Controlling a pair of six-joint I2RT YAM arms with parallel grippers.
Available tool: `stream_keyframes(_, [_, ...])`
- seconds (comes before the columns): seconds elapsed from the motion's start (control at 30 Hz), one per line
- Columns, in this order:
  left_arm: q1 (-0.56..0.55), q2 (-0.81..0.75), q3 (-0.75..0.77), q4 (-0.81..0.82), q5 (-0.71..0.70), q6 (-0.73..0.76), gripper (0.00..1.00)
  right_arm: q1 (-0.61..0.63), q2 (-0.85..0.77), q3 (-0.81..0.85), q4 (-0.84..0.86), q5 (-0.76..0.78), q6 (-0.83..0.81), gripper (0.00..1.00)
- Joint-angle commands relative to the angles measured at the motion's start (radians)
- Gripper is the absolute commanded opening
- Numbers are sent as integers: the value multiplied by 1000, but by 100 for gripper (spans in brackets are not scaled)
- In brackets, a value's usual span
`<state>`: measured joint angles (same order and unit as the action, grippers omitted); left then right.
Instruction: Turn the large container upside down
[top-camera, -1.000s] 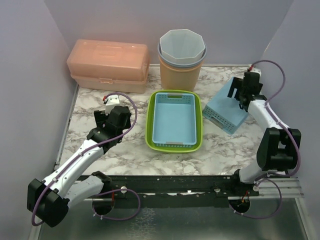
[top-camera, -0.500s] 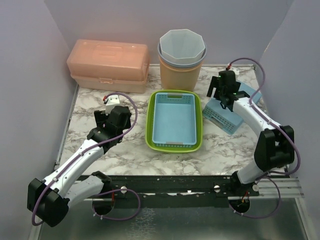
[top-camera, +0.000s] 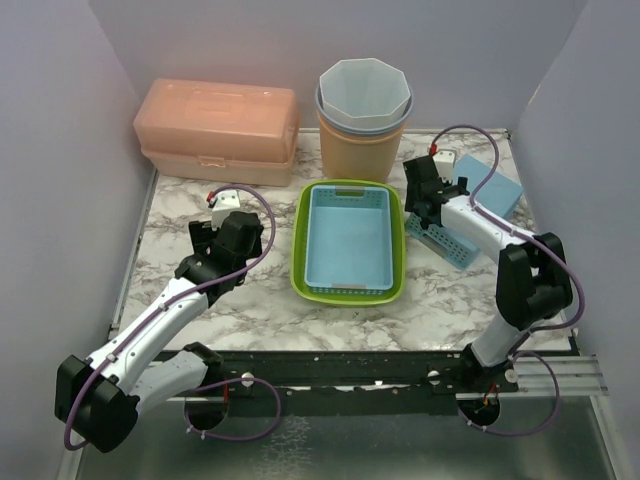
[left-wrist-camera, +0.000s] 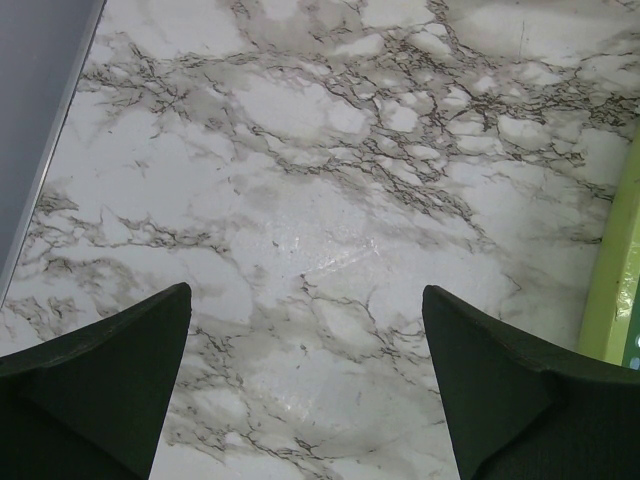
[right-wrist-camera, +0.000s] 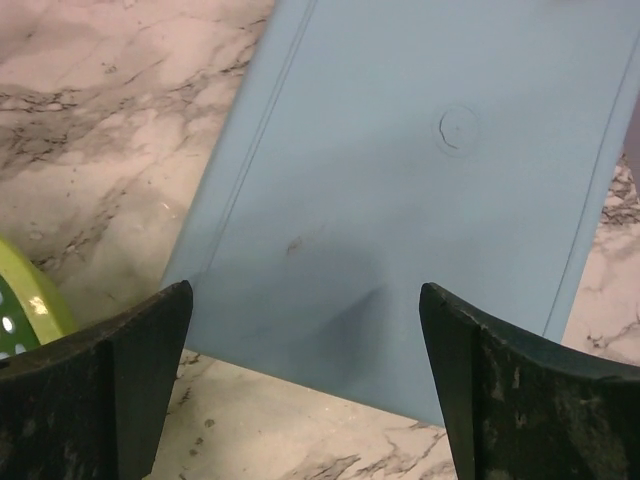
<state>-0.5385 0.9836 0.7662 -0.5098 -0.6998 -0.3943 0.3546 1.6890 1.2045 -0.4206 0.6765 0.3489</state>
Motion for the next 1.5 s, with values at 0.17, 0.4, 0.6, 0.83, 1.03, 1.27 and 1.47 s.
stream_keyframes(0.17, [4,5,-1,11,-4,9,99,27,-81,-175,-30,119,-12,95])
stream_keyframes(0.4, [5,10,1,11,5,10,99,26,-100,-91,37,-5,-4,96])
stream_keyframes(0.6, [5,-8,-4,11,-14,6,99,27,-18,-33,10,-67,16,95])
stream_keyframes(0.83, [4,-19,-5,11,-19,7,99,27,-49,-193,-53,61,118,95])
stream_keyframes(1.03, [5,-12,-5,12,1,11,99,27,-219,-325,-121,155,169,95])
stream_keyframes(1.27, [5,-18,-7,13,9,11,99,-19,-345,-376,-181,116,254,93])
stream_keyframes(1.47, [5,-25,-8,13,11,11,99,-66,-439,-344,-232,33,404,93])
